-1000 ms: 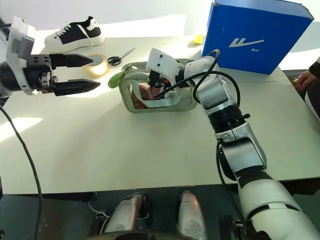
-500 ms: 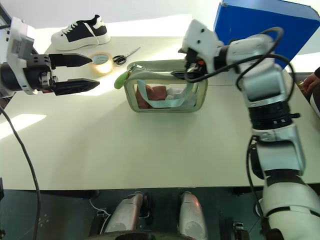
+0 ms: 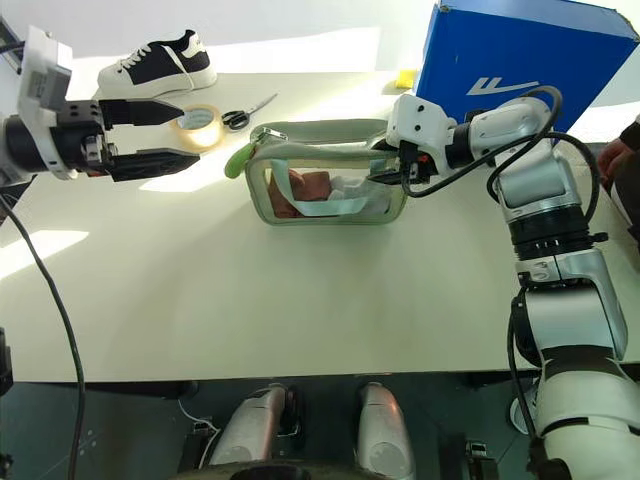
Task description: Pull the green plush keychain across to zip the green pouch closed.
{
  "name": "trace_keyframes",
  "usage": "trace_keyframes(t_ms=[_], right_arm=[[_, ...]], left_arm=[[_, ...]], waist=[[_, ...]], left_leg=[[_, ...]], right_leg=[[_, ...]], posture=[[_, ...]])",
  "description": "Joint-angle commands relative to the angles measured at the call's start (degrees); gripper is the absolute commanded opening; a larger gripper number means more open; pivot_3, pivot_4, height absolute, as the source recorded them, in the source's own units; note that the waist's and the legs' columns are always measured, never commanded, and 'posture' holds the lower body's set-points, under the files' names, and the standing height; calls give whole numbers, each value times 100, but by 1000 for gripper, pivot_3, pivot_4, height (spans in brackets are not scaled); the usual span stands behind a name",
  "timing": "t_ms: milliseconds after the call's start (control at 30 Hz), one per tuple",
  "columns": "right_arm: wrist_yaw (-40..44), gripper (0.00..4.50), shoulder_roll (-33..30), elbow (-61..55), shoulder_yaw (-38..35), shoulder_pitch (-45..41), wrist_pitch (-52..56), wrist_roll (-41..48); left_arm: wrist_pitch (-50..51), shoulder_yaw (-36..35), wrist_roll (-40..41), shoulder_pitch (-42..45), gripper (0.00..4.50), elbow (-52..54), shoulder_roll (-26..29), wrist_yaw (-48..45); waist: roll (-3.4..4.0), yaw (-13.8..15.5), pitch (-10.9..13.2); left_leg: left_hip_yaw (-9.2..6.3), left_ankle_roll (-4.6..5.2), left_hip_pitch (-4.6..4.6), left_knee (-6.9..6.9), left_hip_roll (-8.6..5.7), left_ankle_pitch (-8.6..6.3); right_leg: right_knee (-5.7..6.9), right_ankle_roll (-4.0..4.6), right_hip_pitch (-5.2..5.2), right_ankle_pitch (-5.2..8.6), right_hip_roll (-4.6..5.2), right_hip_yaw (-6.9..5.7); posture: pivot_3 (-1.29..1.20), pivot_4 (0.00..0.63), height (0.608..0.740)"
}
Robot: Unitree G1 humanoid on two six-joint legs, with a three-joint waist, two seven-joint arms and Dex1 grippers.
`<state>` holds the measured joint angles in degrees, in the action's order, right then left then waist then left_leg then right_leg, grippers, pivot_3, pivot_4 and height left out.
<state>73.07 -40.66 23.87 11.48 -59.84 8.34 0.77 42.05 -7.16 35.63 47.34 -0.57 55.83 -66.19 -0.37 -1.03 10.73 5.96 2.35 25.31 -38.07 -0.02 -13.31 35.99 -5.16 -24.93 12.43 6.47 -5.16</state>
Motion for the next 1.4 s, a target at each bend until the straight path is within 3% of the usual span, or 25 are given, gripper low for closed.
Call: trace_keyframes(t_ms=[33, 67, 367, 533, 633, 867, 900, 1167, 1400], right_arm=[[47, 356, -26, -574, -154, 23, 143, 193], [35, 20, -39, -715, -167, 74, 203, 210], [-244, 20, -48, -1296, -218, 423, 424, 199], [-319, 20, -57, -1402, -238, 500, 591, 216], [-359, 0, -73, -1461, -255, 536, 678, 244], [-410, 0, -115, -1488, -263, 556, 789, 283], [-428, 0, -117, -1484, -263, 558, 798, 276], [-476, 0, -183, -1523, -268, 577, 803, 262], [-522, 0, -148, -1552, -239, 557, 843, 255]], left_arm=[[-381, 112, -442, 184, 4500, -492, -84, 171], [-427, 122, -528, 259, 4500, -734, -187, 285], [-857, 450, -953, 593, 4500, -2097, -1475, 482], [-921, 604, -1117, 651, 4500, -2224, -1625, 266], [-991, 622, -1310, 743, 3690, -2519, -1625, 315], [-1089, 646, -1464, 800, 299, -2639, -1693, 147], [-1116, 651, -1471, 781, 68, -2622, -1689, 104], [-948, 383, -1244, 1327, 68, -2589, -1831, 148], [-2067, 1245, -2068, 1628, 68, -2584, -2457, 152]], waist=[[0, 18, 0], [0, 24, 0], [-6, 29, 3], [-7, 7, 3], [-7, 18, 3], [-7, 20, 3], [-7, 20, 3], [-10, 38, 5], [-10, 38, 5]], left_leg=[[0, 0, 0, 0, 0, 0], [0, 0, -1, -1, 0, 0], [0, 5, 1, -10, -1, -1], [0, 5, 1, -12, 0, -1], [-1, 5, 0, -11, 0, -1], [-2, 28, 0, -13, 0, -15], [-1, 27, 0, -13, -1, -14], [-3, 28, 2, -16, -1, -15], [-2, 25, 1, -17, -5, -12]], right_leg=[[0, 0, 1, 0, 0, 0], [2, 0, 1, 0, 0, 0], [6, -2, 4, -1, 2, -2], [9, -2, 3, -1, 1, -2], [10, -2, 3, -1, 2, -2], [10, -1, 3, -2, 5, -2], [10, -1, 3, -2, 5, -2], [10, -2, 3, -2, 6, -3], [10, -3, 9, -2, 8, -4]], posture=[[0, 150, 740], [0, 150, 740], [0, 150, 740], [0, 150, 740], [0, 150, 740], [0, 150, 740], [0, 150, 740], [0, 150, 740], [0, 150, 740]])
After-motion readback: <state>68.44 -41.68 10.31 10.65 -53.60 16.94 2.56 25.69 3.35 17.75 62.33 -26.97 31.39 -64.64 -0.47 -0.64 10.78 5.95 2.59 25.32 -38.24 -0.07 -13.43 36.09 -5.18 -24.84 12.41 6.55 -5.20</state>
